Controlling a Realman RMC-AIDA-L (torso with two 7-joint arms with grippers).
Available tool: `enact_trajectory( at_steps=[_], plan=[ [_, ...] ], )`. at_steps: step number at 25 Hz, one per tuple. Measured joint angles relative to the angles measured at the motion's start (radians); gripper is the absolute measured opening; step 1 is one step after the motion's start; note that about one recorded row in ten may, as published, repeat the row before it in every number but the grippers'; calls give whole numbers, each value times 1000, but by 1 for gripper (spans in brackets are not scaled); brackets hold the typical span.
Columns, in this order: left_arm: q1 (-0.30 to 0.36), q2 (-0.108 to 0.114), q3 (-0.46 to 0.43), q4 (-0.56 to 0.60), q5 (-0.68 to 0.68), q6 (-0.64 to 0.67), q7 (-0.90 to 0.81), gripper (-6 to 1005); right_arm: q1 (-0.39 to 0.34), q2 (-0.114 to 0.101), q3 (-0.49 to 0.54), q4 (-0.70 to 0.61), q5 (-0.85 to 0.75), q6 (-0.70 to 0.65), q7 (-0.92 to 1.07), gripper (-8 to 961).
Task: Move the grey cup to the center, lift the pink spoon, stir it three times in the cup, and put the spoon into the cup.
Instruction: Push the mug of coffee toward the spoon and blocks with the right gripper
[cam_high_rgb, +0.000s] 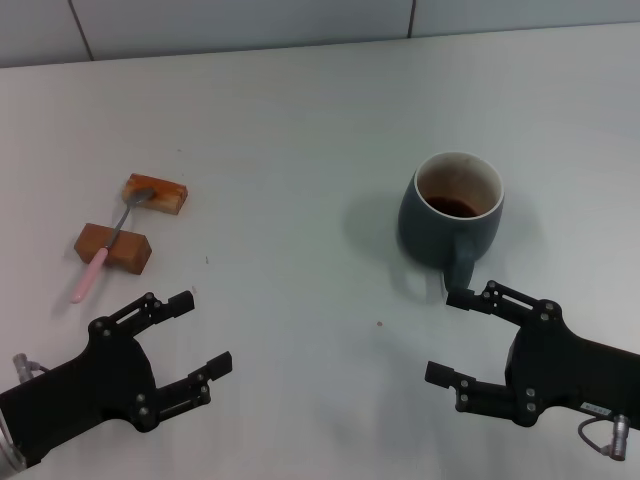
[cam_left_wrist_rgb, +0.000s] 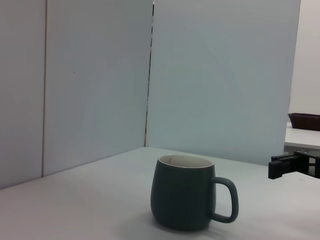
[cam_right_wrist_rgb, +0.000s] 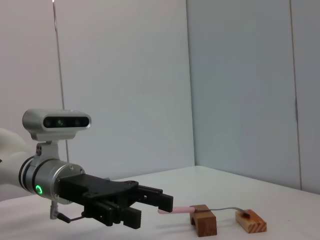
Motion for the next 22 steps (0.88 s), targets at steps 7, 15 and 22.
enact_trajectory(
  at_steps=[7,15,22],
  plan=[
    [0,0,0,0,0,0,1,799,0,0,0,0,1,-8,0,815],
    [0,0,0,0,1,0,1,799,-23,-4,163,-2,21,-113,11,802],
    [0,1,0,0,0,1,6,799,-79,-4,498,43,94,-121,-16,657]
  ],
)
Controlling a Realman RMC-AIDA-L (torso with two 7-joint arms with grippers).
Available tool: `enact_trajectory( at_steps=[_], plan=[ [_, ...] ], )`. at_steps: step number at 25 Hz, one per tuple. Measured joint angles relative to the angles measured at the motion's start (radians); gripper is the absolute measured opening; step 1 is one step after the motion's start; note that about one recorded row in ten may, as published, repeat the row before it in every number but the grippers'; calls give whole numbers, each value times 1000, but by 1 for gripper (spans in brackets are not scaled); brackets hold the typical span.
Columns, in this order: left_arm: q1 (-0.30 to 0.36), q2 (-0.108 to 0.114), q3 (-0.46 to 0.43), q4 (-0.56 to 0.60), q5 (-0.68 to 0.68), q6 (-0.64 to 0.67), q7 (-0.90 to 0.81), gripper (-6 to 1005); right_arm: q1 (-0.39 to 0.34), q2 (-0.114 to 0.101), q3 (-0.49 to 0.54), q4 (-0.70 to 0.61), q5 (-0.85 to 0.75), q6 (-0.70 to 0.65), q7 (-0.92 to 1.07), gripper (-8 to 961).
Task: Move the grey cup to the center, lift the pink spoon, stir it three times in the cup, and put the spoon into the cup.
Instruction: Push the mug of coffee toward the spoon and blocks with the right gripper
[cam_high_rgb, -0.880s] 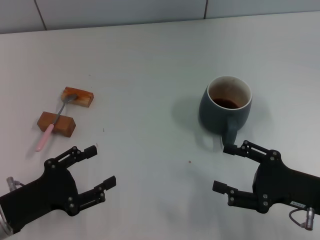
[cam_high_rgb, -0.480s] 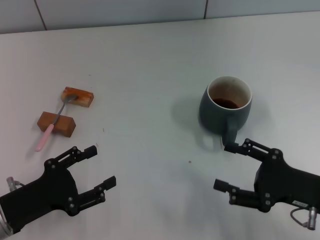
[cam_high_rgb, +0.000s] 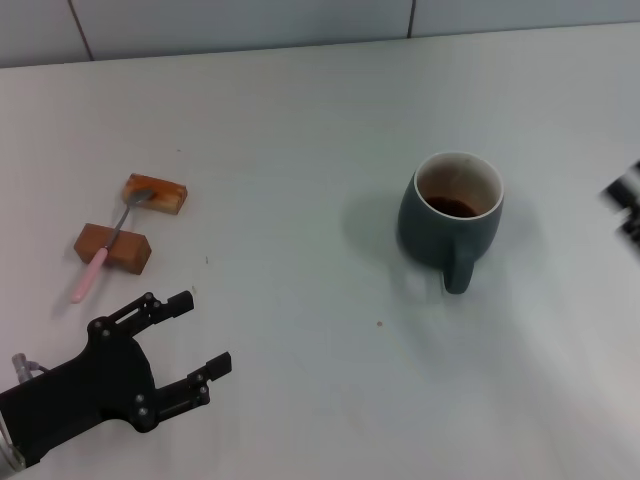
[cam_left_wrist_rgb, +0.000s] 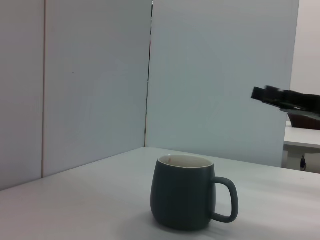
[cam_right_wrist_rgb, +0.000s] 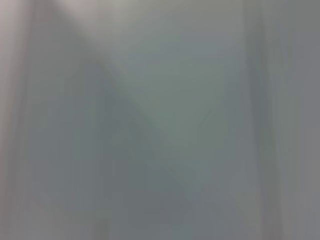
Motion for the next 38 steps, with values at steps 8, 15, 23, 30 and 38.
enact_trajectory(
  at_steps=[8,15,23,30,38],
  plan=[
    [0,0,0,0,-1,2,4,799,10,-1,250,78,32,282,-93,313],
    [0,0,0,1,-2,3,5,799,80,-1,225,106,6,434,-147,95],
    [0,0,0,4,-2,8,5,800,159,0,126,202,-6,565,-363,-2],
    [0,0,0,6,-2,13,4,800,196,0,80,229,-6,628,-391,-2],
    [0,0,-2,8,-2,14,4,800,224,1,64,242,-6,659,-392,-1]
  ],
)
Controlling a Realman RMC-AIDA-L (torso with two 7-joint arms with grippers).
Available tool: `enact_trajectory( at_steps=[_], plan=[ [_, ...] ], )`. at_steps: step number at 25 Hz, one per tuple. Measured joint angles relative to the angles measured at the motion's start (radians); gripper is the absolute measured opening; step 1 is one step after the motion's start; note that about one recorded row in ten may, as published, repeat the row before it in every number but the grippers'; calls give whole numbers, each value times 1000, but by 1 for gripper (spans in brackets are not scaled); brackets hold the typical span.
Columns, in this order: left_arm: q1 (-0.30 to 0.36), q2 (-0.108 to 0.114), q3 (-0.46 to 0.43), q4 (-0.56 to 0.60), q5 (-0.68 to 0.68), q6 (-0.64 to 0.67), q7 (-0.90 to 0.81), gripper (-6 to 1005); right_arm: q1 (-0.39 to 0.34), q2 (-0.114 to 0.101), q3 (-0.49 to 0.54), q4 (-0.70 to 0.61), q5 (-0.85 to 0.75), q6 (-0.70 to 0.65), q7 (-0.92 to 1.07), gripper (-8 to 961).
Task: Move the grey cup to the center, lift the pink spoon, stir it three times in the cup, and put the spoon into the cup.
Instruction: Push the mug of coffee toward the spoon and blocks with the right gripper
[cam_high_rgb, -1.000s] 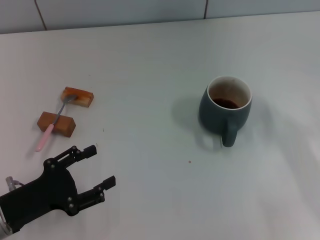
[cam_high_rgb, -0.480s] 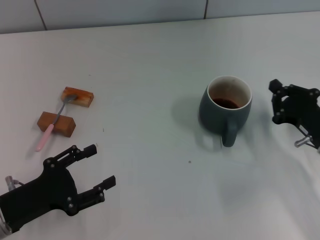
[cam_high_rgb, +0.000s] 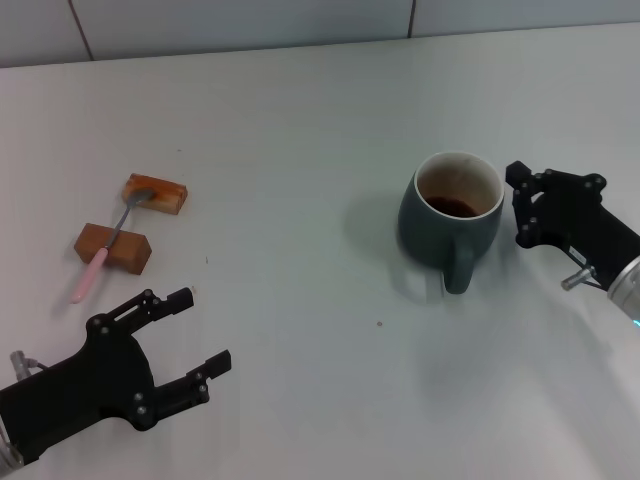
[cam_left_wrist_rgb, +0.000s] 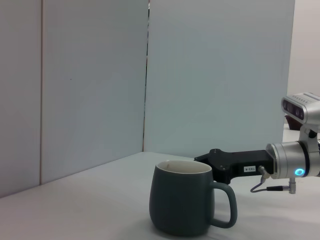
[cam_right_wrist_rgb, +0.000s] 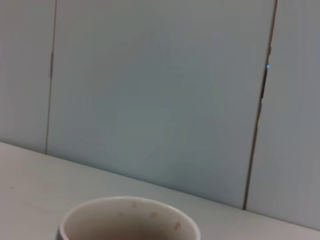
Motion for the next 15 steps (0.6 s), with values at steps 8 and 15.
enact_trajectory(
  at_steps=[8,15],
  plan=[
    [-2,0,-5,2,0,-1,0,800,28,0,-32,35,-1,7,-1,-1],
    [-2,0,-12,2,0,0,0,800,76,1,-51,83,-1,52,-1,-1]
  ],
)
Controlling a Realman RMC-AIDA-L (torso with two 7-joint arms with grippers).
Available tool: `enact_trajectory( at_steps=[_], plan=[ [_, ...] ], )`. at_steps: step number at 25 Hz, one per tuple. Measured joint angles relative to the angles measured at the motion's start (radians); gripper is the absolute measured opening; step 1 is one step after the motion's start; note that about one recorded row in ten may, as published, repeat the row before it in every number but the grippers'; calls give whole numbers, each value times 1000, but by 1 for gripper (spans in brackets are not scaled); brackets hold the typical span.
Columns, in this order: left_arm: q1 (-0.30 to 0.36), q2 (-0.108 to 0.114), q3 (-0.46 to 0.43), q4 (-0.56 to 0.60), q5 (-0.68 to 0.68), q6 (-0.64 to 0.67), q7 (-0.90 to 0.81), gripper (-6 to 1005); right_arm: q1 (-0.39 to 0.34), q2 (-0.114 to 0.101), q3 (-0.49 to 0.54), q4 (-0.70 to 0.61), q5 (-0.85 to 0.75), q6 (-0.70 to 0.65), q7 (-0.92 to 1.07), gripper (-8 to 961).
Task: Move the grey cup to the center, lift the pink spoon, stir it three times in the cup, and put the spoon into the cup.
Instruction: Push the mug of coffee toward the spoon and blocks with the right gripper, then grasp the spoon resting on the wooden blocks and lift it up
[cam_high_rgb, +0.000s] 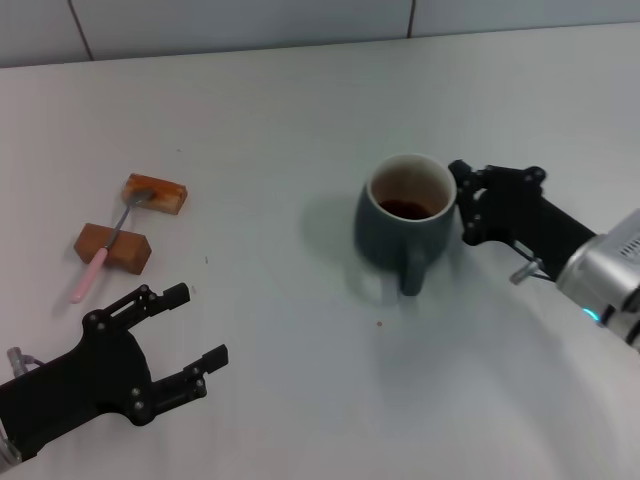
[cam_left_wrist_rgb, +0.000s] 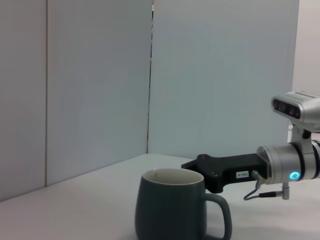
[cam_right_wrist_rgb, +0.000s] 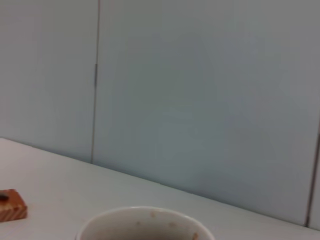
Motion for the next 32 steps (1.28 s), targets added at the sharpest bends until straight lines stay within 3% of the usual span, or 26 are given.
enact_trajectory(
  at_steps=[15,20,26,32],
  plan=[
    [0,0,-5,0,0,0,0,799,128,4,-3,105,-71,88,-3,-1],
    [-1,0,-6,0,0,2,0,800,138,4,4,111,-78,92,-3,-2],
    [-4,0,-12,0,0,3,0,800,61,1,72,87,-69,-63,-3,7],
    [-8,0,-18,0,0,3,0,801,-101,-4,66,-16,-76,-422,0,29]
  ],
)
